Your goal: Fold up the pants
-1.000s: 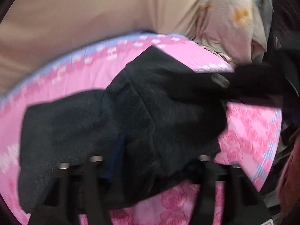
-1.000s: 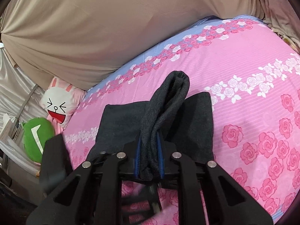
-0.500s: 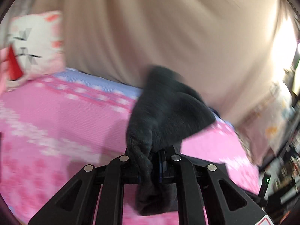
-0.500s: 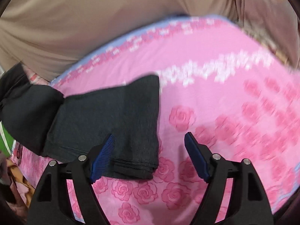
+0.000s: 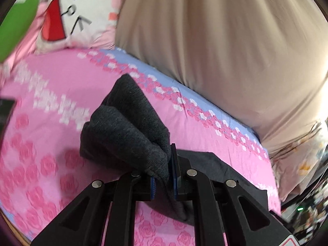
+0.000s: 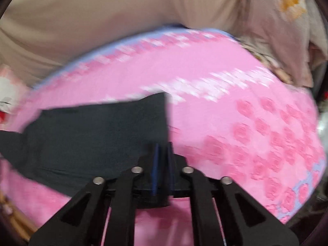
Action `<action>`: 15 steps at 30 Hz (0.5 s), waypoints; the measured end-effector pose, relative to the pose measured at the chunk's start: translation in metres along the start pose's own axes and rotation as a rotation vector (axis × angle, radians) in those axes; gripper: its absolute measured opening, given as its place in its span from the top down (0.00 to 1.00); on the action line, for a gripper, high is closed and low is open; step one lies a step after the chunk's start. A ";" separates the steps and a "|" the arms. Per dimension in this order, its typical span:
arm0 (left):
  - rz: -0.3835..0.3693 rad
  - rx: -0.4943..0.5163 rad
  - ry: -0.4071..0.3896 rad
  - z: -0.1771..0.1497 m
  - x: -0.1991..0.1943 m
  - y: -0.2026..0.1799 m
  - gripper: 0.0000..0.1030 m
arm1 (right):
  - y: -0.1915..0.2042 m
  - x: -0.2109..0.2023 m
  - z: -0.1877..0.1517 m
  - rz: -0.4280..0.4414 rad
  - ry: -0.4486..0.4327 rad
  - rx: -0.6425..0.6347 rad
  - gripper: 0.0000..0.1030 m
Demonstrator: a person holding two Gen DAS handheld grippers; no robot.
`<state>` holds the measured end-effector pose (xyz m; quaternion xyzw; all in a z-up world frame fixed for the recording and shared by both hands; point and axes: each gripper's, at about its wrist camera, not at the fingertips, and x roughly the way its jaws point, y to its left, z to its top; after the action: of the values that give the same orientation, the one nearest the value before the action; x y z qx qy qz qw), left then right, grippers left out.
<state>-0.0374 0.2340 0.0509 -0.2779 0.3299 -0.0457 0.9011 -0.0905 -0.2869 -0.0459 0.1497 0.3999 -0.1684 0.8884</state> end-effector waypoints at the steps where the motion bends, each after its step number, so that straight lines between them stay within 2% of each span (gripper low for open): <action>1: -0.016 -0.023 0.000 -0.003 -0.003 0.007 0.91 | -0.002 0.000 -0.001 -0.026 0.002 0.015 0.98; 2: -0.032 -0.043 -0.001 -0.008 -0.006 0.013 0.91 | 0.000 -0.011 0.000 0.035 -0.018 0.060 0.94; 4: -0.039 -0.054 0.003 -0.014 -0.012 0.022 0.91 | 0.019 -0.033 0.005 0.170 -0.066 0.046 0.86; 5: -0.034 -0.054 0.005 -0.017 -0.014 0.023 0.91 | 0.046 -0.046 0.007 0.251 -0.088 -0.030 0.63; 6: -0.034 -0.055 0.007 -0.020 -0.015 0.024 0.91 | 0.076 -0.057 0.004 0.319 -0.105 -0.109 0.34; 7: -0.037 -0.055 0.007 -0.022 -0.016 0.024 0.90 | 0.099 -0.063 0.001 0.368 -0.114 -0.171 0.26; 8: -0.040 -0.054 0.006 -0.025 -0.017 0.024 0.90 | 0.134 -0.067 -0.008 0.433 -0.111 -0.268 0.25; 10: -0.046 -0.064 0.009 -0.028 -0.016 0.025 0.89 | 0.184 -0.063 -0.025 0.486 -0.081 -0.390 0.25; 13: -0.058 -0.080 0.018 -0.031 -0.014 0.026 0.84 | 0.245 -0.049 -0.047 0.453 -0.074 -0.542 0.27; 14: -0.062 -0.080 0.019 -0.031 -0.014 0.026 0.84 | 0.259 -0.038 -0.050 0.399 -0.081 -0.578 0.37; 15: -0.063 -0.079 0.020 -0.031 -0.014 0.027 0.84 | 0.266 -0.028 -0.050 0.358 -0.072 -0.589 0.65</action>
<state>-0.0700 0.2458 0.0254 -0.3231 0.3315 -0.0640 0.8841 -0.0290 -0.0226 -0.0213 -0.0516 0.3671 0.1074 0.9225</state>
